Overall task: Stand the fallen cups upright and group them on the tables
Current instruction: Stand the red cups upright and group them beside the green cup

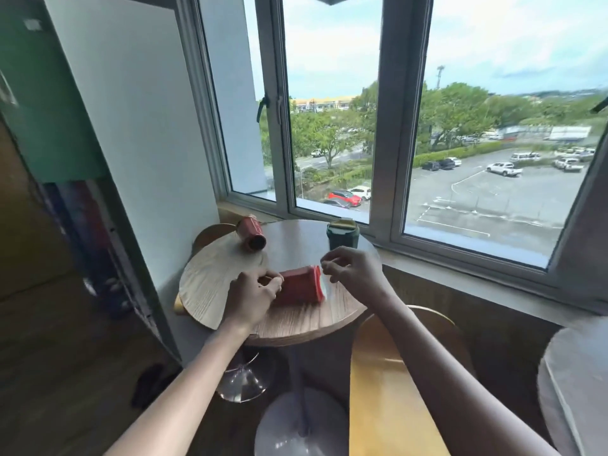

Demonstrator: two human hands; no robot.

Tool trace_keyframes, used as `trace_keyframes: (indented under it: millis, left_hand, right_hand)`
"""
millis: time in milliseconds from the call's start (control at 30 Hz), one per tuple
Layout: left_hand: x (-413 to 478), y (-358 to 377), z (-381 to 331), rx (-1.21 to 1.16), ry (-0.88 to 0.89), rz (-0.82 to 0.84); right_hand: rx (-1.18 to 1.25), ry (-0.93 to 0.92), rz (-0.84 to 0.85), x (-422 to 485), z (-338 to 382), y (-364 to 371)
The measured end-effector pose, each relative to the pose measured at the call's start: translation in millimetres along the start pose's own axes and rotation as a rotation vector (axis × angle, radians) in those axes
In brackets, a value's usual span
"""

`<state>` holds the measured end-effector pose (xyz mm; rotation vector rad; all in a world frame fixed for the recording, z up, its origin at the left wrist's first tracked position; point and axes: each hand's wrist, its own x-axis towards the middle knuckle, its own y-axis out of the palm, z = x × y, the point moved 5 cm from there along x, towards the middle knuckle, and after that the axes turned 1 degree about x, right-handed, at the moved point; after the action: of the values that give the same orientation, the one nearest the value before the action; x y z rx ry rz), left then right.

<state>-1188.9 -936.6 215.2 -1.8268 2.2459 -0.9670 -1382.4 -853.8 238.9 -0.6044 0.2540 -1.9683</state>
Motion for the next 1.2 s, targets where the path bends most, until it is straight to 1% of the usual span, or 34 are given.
trace_keyframes:
  millis: [167,267,367,467,567,633,700,800,833,900,967,1000,1067,1133,1200]
  left_hand:
    - [84.8,1.4,40.9,0.031,-0.006,0.018]
    - [137.1,-0.3,70.0,0.03,-0.056,0.039]
    - [185.4,1.0,98.0,0.018,-0.115,0.077]
    - [228.7,7.1,121.4,-0.038,-0.162,0.099]
    - [271.7,16.0,146.4,-0.134,-0.254,0.074]
    - [300.6,24.1,171.3,-0.209,-0.344,0.044]
    - [327.9,32.7,198.0,-0.255,-0.448,0.026]
    - [357.0,46.5,227.2,-0.336,-0.624,0.073]
    - [362.6,49.1,231.9,-0.354,-0.662,0.101]
    - [373.8,55.3,237.9,-0.366,-0.692,0.166]
    - [380.0,59.6,238.4,-0.35,-0.71,0.229]
    - [383.9,62.5,239.7,-0.352,-0.713,0.25]
    - [388.4,65.5,239.3,-0.341,-0.722,0.279]
    - [393.4,67.0,239.7,-0.327,-0.72,0.285]
    - [399.0,68.9,241.1,-0.351,-0.716,0.292]
  right_hand:
    - [-0.036,0.038,-0.034,79.3,-26.9,41.1]
    - [-0.097,0.08,-0.047,116.0,-38.6,61.1]
    - [-0.108,0.137,-0.054,144.6,-44.1,76.4]
    - [-0.126,0.169,-0.076,167.5,-46.3,87.9]
    - [-0.158,0.213,-0.141,181.6,-49.9,93.0]
    - [-0.189,0.228,-0.244,185.3,-49.9,93.6]
    - [-0.257,0.223,-0.403,185.0,-44.5,90.9]
    - [-0.457,0.227,-0.67,182.2,-41.1,75.2]
    - [-0.529,0.257,-0.708,181.5,-41.5,68.9]
    - [-0.618,0.407,-0.682,181.4,-48.0,56.7]
    - [-0.676,0.618,-0.573,180.2,-61.6,50.7]
    - [-0.706,0.694,-0.517,180.7,-67.2,49.7]
    - [-0.691,0.734,-0.475,184.6,-76.8,47.6]
    - [-0.611,0.724,-0.489,186.8,-85.8,43.6]
    - [-0.582,0.709,-0.497,187.9,-82.2,44.6]
